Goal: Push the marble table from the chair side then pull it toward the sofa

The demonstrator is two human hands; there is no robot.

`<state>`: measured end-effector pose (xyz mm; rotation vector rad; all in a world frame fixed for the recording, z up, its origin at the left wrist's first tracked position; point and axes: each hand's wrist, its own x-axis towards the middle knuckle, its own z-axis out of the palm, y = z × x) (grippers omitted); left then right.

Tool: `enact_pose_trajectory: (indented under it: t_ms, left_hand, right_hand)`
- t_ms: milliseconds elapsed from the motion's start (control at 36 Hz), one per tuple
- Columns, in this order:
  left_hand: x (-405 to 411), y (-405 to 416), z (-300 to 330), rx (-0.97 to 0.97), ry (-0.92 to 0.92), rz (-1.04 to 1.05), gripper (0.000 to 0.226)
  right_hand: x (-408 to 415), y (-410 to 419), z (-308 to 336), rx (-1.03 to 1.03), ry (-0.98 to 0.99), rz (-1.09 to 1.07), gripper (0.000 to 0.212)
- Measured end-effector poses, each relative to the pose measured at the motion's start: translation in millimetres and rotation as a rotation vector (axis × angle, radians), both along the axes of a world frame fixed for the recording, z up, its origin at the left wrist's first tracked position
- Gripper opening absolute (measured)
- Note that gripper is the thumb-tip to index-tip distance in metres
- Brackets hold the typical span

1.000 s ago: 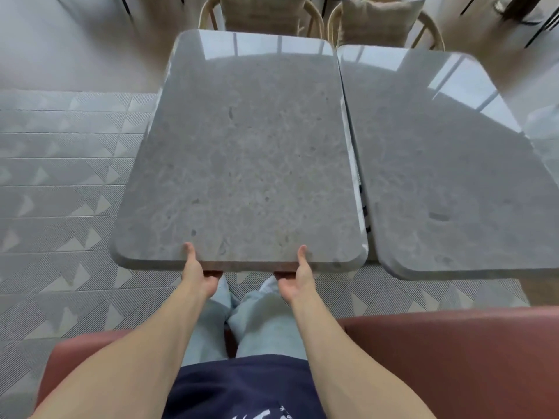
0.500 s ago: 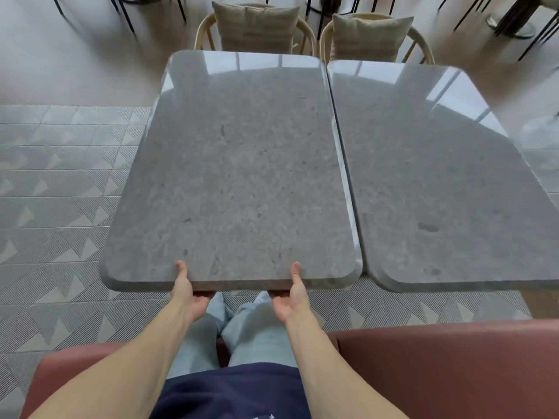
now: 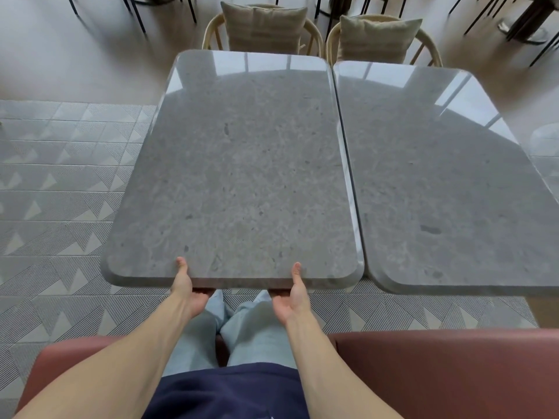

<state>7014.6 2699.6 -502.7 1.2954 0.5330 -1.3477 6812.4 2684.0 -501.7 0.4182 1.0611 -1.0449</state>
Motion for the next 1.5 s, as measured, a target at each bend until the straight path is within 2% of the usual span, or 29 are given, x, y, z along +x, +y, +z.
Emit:
enact_pose_trajectory:
  t_ms: [917,1500]
  left_hand:
    - [-21,7,20,0.039,-0.034,-0.009,0.071]
    - [-15,12,18,-0.004,0.015,-0.032,0.071]
  right_hand:
    - [-14,10,0,-0.047,-0.009,0.038,0.061]
    - [-13,11,6,-0.047,-0.004,0.041,0.059]
